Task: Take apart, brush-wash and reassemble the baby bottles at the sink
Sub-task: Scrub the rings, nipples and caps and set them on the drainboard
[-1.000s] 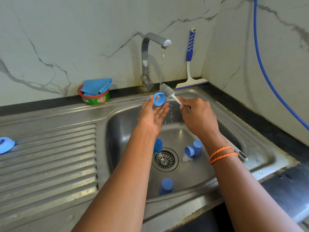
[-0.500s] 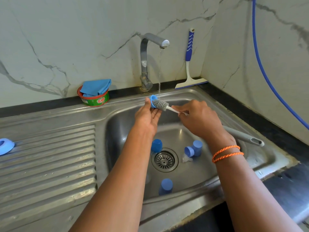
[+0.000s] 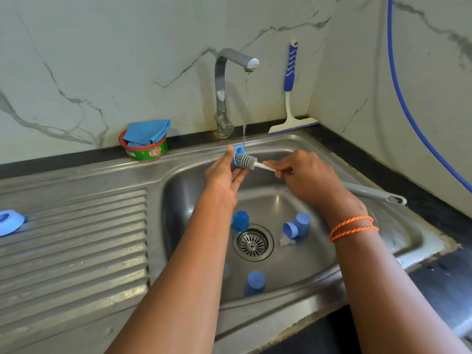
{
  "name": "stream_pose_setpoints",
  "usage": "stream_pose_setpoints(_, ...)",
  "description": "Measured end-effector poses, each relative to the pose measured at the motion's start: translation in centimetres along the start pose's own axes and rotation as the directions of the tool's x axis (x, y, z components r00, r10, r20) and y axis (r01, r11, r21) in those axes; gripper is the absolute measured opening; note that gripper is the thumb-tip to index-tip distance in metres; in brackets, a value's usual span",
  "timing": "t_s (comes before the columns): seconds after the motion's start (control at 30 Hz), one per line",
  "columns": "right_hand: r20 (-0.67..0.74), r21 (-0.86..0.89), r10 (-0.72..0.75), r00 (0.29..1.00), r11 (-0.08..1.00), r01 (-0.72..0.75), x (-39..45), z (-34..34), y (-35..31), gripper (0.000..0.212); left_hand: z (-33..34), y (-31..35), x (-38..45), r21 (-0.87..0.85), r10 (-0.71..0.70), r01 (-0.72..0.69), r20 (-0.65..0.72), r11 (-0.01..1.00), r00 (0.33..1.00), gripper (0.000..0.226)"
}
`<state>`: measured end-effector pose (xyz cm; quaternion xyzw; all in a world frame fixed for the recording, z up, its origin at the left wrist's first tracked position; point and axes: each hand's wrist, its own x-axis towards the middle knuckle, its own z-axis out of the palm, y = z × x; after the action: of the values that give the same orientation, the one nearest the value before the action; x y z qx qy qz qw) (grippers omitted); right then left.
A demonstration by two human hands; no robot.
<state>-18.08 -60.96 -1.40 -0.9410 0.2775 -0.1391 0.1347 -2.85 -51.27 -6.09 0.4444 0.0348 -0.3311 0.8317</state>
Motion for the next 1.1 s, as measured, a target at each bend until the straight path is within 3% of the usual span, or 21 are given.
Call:
stream_pose_setpoints(0.1, -0.082, 0.056, -0.009, 0.997, 0.998, 0.014, 0.0, 0.1, -0.4, 0.039, -0.3, 0.5, 0.1, -0.036, -0.005, 0.005, -0.001, 0.999, 1.000, 0.040)
stream_pose_setpoints(0.23, -0.167, -0.041, 0.014, 0.986, 0.999, -0.021, -0.1, 0.9, -0.6, 0.037, -0.4, 0.6, 0.0, -0.054, -0.028, 0.030, 0.042, 0.998, 0.999, 0.040)
stream_pose_setpoints(0.33, -0.110, -0.029, 0.072, 0.991, 0.997, -0.076, 0.3, 1.8, -0.3, 0.035, -0.1, 0.5, 0.1, -0.090, -0.033, 0.037, 0.046, 0.995, 0.998, 0.031)
stream_pose_setpoints(0.53, 0.067, 0.251, 0.021, 0.998, 0.967, -0.037, 1.4, 1.9, 1.1, 0.029, 0.2, 0.4, 0.1, -0.131, -0.035, 0.048, 0.104, 0.990, 0.994, 0.024)
stream_pose_setpoints(0.7, -0.053, 0.295, -0.058, 0.997, 0.953, 0.071, 1.3, 1.9, 0.7, 0.032, -0.1, 0.8, 0.3, -0.171, -0.023, 0.043, 0.117, 0.984, 0.993, 0.029)
stream_pose_setpoints(0.83, -0.107, 0.213, -0.015, 0.994, 0.976, 0.038, 1.4, 3.2, 0.5, 0.026, -0.1, 0.8, 0.1, -0.174, -0.019, 0.038, 0.108, 0.984, 0.994, 0.027)
stream_pose_setpoints(0.97, -0.042, 0.207, 0.044, 0.998, 0.978, -0.035, 1.5, 3.1, 0.7, 0.030, 0.1, 0.5, -0.1, -0.152, -0.022, 0.040, 0.120, 0.988, 0.993, 0.028)
stream_pose_setpoints(1.1, 0.052, 0.338, -0.036, 0.998, 0.941, 0.017, 1.0, 1.9, 0.8, 0.029, 0.1, 0.5, 0.0, -0.150, 0.002, 0.017, 0.129, 0.989, 0.992, 0.032)
